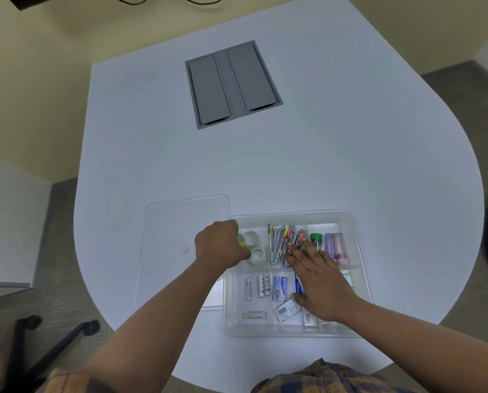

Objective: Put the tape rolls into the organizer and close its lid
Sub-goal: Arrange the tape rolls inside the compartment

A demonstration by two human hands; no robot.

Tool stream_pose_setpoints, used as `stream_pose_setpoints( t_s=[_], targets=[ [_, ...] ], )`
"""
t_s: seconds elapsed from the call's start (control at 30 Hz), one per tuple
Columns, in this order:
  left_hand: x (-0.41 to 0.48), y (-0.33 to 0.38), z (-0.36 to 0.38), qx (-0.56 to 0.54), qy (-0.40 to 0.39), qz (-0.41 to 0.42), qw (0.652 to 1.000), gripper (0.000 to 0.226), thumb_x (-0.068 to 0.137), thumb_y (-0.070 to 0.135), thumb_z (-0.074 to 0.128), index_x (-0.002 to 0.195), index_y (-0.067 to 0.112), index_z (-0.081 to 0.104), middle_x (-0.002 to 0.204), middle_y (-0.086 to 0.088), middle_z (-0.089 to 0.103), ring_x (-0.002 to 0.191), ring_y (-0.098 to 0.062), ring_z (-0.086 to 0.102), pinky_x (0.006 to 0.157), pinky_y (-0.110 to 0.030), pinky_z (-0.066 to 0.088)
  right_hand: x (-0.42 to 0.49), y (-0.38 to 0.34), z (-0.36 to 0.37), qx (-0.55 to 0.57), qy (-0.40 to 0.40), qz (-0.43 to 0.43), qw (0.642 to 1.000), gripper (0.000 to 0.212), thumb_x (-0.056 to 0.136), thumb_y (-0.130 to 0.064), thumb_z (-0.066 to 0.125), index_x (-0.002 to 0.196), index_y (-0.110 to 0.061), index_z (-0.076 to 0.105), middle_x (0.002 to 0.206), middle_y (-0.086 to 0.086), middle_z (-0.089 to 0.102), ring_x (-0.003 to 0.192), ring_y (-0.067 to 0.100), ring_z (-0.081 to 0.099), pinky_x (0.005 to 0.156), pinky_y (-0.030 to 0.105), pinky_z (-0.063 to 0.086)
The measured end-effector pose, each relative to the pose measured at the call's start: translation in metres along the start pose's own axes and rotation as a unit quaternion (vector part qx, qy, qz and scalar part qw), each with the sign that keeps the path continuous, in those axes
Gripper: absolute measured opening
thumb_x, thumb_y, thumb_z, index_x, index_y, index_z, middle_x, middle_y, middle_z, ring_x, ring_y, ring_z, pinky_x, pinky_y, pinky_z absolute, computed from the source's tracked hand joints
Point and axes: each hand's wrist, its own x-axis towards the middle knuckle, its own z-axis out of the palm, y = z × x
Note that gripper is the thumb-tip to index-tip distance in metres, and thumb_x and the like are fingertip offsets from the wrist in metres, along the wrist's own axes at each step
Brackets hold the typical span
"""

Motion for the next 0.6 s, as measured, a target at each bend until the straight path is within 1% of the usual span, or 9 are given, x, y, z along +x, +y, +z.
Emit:
stream_pose_setpoints(
  t_s=[0.1, 0.17, 0.27, 0.33, 0.4, 0.47, 0.53, 0.6],
  targets=[
    [0.008, 0.002, -0.001, -0.026, 0.010, 0.007, 1.000, 0.044, 0.057, 0.038, 0.068, 0.099, 0.029, 0.061, 0.088, 0.007, 0.068, 0.078, -0.020, 0.062, 0.059, -0.025, 0.039, 0.000, -0.001, 0.000, 0.007, 0.004, 0.001, 1.000, 0.087, 0.083, -0.054, 0.055, 0.154, -0.031, 0.009, 0.164, -0.008, -0.001, 0.145, 0.016, -0.025, 0.119, 0.045, 0.002],
    [0.013, 0.006, 0.004, -0.040, 0.021, 0.018, 0.999, 0.047, 0.064, 0.032, 0.068, 0.110, 0.029, 0.060, 0.096, 0.006, 0.070, 0.088, -0.022, 0.064, 0.064, -0.026, 0.041, 0.000, -0.001, 0.000, 0.010, 0.006, 0.000, 1.000, 0.086, 0.083, -0.054, 0.055, 0.154, -0.031, 0.011, 0.164, -0.009, 0.000, 0.145, 0.015, -0.025, 0.118, 0.044, 0.002],
    [0.020, 0.012, 0.010, -0.029, 0.023, 0.043, 0.998, 0.048, 0.075, 0.024, 0.064, 0.121, 0.032, 0.057, 0.103, 0.003, 0.070, 0.096, -0.025, 0.064, 0.068, -0.027, 0.042, 0.000, -0.002, -0.001, 0.012, 0.008, -0.002, 1.000, 0.085, 0.083, -0.054, 0.055, 0.153, -0.031, 0.014, 0.164, -0.010, 0.000, 0.145, 0.015, -0.025, 0.119, 0.043, 0.003],
    [0.023, 0.015, 0.013, 0.005, 0.012, 0.065, 0.998, 0.042, 0.080, 0.019, 0.061, 0.119, 0.032, 0.058, 0.104, 0.002, 0.069, 0.098, -0.026, 0.064, 0.070, -0.029, 0.044, -0.001, -0.002, -0.001, 0.013, 0.009, -0.001, 1.000, 0.084, 0.083, -0.054, 0.055, 0.153, -0.031, 0.014, 0.163, -0.010, -0.001, 0.144, 0.015, -0.026, 0.118, 0.042, 0.001],
    [0.026, 0.016, 0.014, 0.045, -0.005, 0.092, 0.995, 0.034, 0.079, 0.012, 0.060, 0.109, 0.028, 0.062, 0.101, 0.002, 0.068, 0.095, -0.027, 0.064, 0.068, -0.029, 0.043, -0.001, -0.003, -0.003, 0.017, 0.014, -0.003, 1.000, 0.084, 0.083, -0.053, 0.056, 0.153, -0.031, 0.016, 0.164, -0.009, 0.002, 0.145, 0.016, -0.024, 0.118, 0.042, 0.001],
    [0.028, 0.015, 0.016, 0.074, -0.031, 0.116, 0.990, 0.033, 0.076, 0.004, 0.058, 0.101, 0.025, 0.060, 0.098, 0.002, 0.067, 0.094, -0.027, 0.064, 0.064, -0.029, 0.041, -0.002, -0.003, -0.003, 0.015, 0.016, -0.004, 1.000, 0.083, 0.083, -0.053, 0.056, 0.153, -0.031, 0.017, 0.164, -0.009, 0.003, 0.146, 0.016, -0.022, 0.118, 0.042, 0.002],
    [0.031, 0.011, 0.019, 0.090, -0.052, 0.140, 0.985, 0.039, 0.075, 0.003, 0.059, 0.108, 0.024, 0.056, 0.101, 0.003, 0.067, 0.095, -0.026, 0.064, 0.065, -0.030, 0.042, -0.002, -0.004, -0.004, 0.017, 0.017, -0.003, 1.000, 0.083, 0.082, -0.053, 0.057, 0.153, -0.030, 0.018, 0.164, -0.009, 0.005, 0.148, 0.017, -0.019, 0.118, 0.043, 0.005],
    [0.033, 0.008, 0.022, 0.107, -0.052, 0.165, 0.979, 0.043, 0.077, 0.006, 0.063, 0.115, 0.021, 0.050, 0.103, 0.001, 0.067, 0.094, -0.028, 0.064, 0.065, -0.031, 0.042, -0.002, -0.005, -0.004, 0.017, 0.018, -0.001, 1.000, 0.083, 0.082, -0.052, 0.057, 0.152, -0.030, 0.019, 0.164, -0.009, 0.007, 0.148, 0.018, -0.018, 0.118, 0.043, 0.006]
  ],
)
